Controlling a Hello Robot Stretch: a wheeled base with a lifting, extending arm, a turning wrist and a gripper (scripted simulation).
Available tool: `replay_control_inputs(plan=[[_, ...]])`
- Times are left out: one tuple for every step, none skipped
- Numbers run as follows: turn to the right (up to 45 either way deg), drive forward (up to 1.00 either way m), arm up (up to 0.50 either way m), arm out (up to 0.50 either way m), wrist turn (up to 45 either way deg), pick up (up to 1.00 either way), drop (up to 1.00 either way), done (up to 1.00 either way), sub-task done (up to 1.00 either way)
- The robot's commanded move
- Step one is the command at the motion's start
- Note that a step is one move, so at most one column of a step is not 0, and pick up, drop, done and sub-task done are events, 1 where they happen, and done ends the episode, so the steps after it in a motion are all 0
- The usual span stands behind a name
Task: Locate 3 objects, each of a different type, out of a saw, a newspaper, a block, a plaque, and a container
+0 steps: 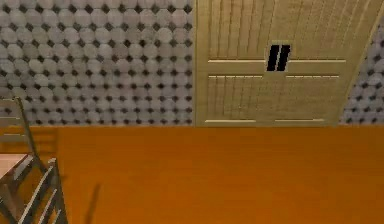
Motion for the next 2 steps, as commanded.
replay_control_inputs(plan=[[0.0,0.75,0.0,0.0,0.0,0.0,0.0,0.0,0.0],[-42.0,0.0,0.0,0.0,0.0,0.0,0.0,0.0,0.0]])
